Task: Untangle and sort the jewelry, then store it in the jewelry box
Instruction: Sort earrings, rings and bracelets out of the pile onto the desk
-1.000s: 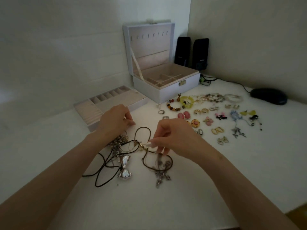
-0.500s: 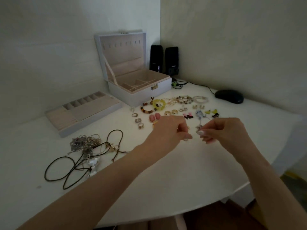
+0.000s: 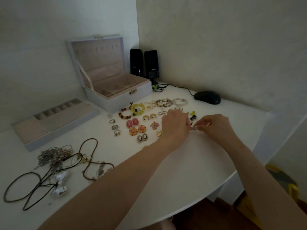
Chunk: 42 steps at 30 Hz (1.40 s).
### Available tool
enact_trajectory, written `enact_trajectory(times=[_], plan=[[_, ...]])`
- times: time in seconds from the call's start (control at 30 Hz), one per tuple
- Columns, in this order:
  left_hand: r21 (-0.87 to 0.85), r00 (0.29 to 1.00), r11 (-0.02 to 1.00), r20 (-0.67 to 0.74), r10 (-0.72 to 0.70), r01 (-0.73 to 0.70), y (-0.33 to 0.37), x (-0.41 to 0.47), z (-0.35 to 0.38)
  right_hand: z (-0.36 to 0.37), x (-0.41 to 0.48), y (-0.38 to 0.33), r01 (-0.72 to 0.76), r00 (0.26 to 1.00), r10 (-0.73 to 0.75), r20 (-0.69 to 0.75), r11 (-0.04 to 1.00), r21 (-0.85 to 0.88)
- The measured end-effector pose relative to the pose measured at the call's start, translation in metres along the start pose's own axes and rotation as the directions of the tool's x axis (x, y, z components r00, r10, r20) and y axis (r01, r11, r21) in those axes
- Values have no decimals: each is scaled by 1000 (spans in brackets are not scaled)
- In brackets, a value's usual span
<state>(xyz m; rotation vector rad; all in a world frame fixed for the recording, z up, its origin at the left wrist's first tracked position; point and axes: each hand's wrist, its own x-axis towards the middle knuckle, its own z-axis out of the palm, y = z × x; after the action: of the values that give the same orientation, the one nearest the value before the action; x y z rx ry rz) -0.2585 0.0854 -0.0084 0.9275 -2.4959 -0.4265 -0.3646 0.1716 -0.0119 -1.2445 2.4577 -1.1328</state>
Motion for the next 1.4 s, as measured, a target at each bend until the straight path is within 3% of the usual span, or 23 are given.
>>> enact_trajectory(times=[0.17,0.67,0.83,1.03,1.2,1.4], plan=[[21,999,999,36,-26,25,3,9,10,6,10,5,14,1000,-13,5,996,-87],[10,1000,1000,-5,5,-5,-50,-53,-51,-13,-29,-39,127,990,-120,-70,987,97],[-16,999,1000,53,-1,2,-94,-95,-94,17,-70,-89,213,958,-230,173,970,113],[-48,985,998,169,-36,45,-158,-124,-152,75,-109,-139,217,799,-272,537,962,165],[47,897,997,440,38,-66,-193,-140,-167,110,-108,-163,310,751,-277,600,950,51],[118,905,979,412,104,-166,-214,-148,-169,134,-101,-181,375,720,-325,613,926,50]])
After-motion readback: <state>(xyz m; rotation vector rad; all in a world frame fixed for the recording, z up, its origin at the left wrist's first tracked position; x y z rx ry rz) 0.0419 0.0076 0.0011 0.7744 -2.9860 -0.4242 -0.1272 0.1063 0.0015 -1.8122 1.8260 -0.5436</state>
